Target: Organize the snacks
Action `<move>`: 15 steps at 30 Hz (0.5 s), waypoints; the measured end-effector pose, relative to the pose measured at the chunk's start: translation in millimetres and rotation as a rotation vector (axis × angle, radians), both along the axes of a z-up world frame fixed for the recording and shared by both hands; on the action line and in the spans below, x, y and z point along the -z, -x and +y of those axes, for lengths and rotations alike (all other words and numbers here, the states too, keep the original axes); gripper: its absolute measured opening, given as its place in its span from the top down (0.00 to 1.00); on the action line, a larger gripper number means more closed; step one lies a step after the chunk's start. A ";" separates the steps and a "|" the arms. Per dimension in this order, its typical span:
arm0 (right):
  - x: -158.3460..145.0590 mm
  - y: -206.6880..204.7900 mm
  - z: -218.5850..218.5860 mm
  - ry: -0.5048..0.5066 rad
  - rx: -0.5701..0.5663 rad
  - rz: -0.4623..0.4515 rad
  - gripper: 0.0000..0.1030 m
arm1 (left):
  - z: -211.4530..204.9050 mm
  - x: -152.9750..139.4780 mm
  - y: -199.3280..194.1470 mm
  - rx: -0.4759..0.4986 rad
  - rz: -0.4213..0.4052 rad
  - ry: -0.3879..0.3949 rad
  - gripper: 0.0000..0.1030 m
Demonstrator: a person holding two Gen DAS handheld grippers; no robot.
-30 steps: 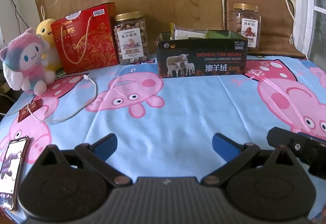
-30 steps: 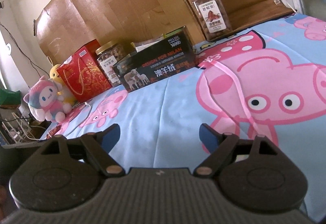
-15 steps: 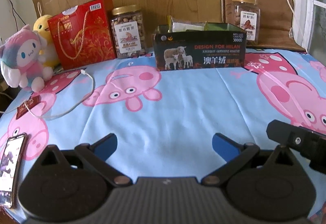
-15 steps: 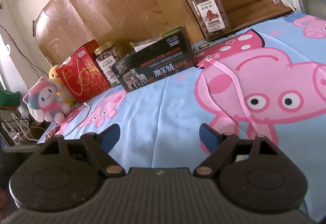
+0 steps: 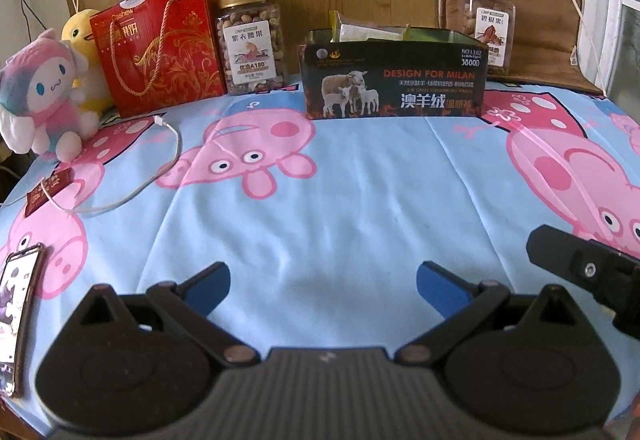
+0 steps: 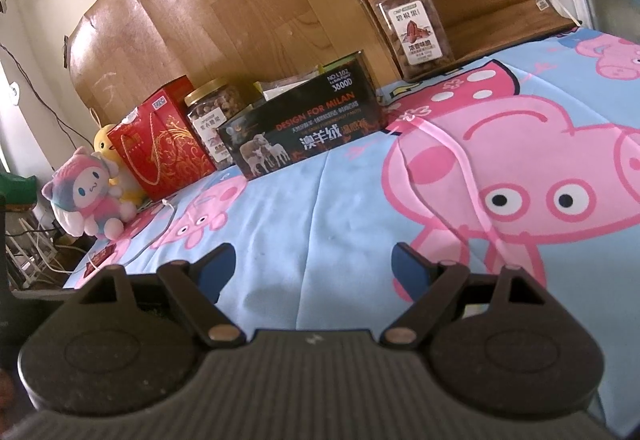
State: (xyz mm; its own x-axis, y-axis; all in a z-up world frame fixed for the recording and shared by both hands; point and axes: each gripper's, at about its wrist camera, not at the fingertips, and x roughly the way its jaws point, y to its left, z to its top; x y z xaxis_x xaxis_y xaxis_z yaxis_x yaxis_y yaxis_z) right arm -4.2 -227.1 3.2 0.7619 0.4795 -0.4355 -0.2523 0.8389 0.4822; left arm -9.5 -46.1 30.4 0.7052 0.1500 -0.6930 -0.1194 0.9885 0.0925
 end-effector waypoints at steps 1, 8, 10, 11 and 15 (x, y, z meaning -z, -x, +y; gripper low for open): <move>0.0 0.2 0.1 0.001 0.001 0.000 0.15 | 0.1 0.0 0.2 0.001 0.002 0.004 0.00; 0.7 -0.1 -0.2 -0.002 0.000 0.004 0.15 | 1.0 0.7 -1.4 0.006 0.009 0.004 0.00; 0.9 0.0 -0.3 -0.003 0.001 0.006 0.15 | 0.6 0.9 -1.9 0.007 0.010 -0.001 0.00; 1.0 0.1 -0.3 -0.004 0.001 0.006 0.15 | 0.3 1.0 -1.8 0.010 0.010 0.000 0.00; 1.3 0.3 -0.3 -0.004 0.001 0.006 0.15 | -0.1 1.0 -1.3 0.013 0.011 0.006 0.00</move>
State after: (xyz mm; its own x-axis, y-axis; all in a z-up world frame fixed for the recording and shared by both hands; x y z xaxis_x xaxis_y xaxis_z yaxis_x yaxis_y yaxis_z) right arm -4.5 -227.4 1.9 0.7599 0.4802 -0.4382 -0.2482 0.8373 0.4871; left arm -8.2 -46.2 29.4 0.6994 0.1365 -0.7016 -0.1056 0.9906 0.0874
